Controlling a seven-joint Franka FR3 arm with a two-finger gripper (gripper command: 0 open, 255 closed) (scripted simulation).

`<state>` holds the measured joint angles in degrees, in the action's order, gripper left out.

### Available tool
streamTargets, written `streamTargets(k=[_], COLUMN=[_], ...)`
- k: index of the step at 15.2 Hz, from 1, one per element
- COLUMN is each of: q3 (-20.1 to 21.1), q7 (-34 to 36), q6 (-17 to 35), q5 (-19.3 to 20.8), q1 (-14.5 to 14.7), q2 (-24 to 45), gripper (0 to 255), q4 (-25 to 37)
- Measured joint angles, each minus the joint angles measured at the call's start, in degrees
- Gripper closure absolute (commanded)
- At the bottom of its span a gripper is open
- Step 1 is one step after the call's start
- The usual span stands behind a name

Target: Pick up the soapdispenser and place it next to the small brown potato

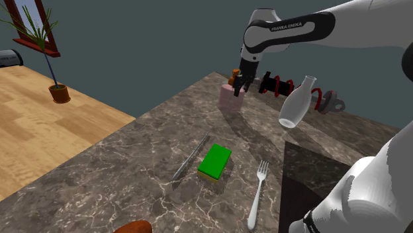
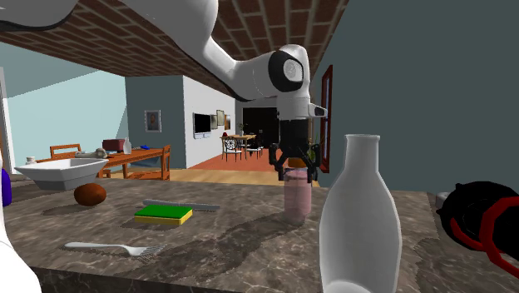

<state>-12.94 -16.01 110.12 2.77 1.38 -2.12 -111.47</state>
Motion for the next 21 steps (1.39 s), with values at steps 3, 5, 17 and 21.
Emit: streamTargets(k=[3,5,17,21], q3=[0.0,0.0,0.1,0.0], q7=[0.0,-0.1,-0.5,-0.8], q6=[-2.1,-3.6,-12.8,-16.2], q5=[0.1,0.0,-0.1,-0.2], q1=[0.0,0.0,0.1,0.0], q2=[-0.5,-0.4,-0.4,0.1], gripper=[255,255,255,255], q4=[1.6,3.2,12.5,16.3])
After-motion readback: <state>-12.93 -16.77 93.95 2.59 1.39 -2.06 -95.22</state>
